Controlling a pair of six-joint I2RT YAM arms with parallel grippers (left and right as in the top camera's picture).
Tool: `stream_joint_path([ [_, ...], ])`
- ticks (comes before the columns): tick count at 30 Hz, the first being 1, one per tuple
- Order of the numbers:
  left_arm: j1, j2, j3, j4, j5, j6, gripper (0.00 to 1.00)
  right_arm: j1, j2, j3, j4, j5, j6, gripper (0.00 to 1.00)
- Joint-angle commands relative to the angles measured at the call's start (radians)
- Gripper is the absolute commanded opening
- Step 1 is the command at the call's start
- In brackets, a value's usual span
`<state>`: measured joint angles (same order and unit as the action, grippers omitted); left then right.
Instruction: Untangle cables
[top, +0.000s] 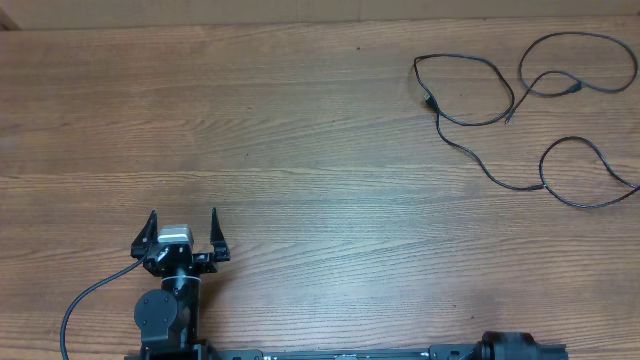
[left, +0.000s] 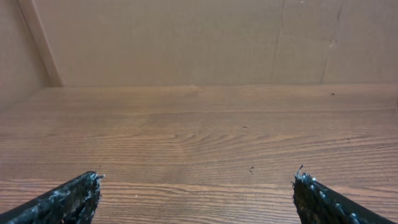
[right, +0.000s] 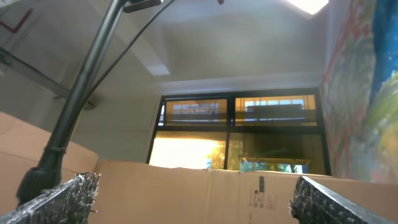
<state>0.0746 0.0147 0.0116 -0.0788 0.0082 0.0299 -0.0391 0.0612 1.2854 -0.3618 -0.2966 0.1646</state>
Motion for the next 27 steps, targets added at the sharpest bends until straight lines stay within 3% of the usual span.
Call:
stream_joint_path([
  [1, 0.004, -0.011, -0.007, 0.002, 0.01, 0.016, 1.0, 0.003, -0.029, -0.003, -0.006, 0.064, 0.009, 1.0],
  [16, 0.004, -0.011, -0.007, 0.002, 0.01, 0.016, 0.99, -0.003, -0.057, -0.033, -0.035, 0.111, 0.01, 1.0],
  [22, 0.004, -0.011, -0.007, 0.002, 0.01, 0.016, 0.99, -0.004, -0.056, -0.234, 0.01, 0.169, 0.103, 1.0],
  [27, 0.004, -0.011, -0.007, 0.002, 0.01, 0.016, 0.99, -0.004, -0.056, -0.515, 0.179, 0.173, 0.158, 1.0],
])
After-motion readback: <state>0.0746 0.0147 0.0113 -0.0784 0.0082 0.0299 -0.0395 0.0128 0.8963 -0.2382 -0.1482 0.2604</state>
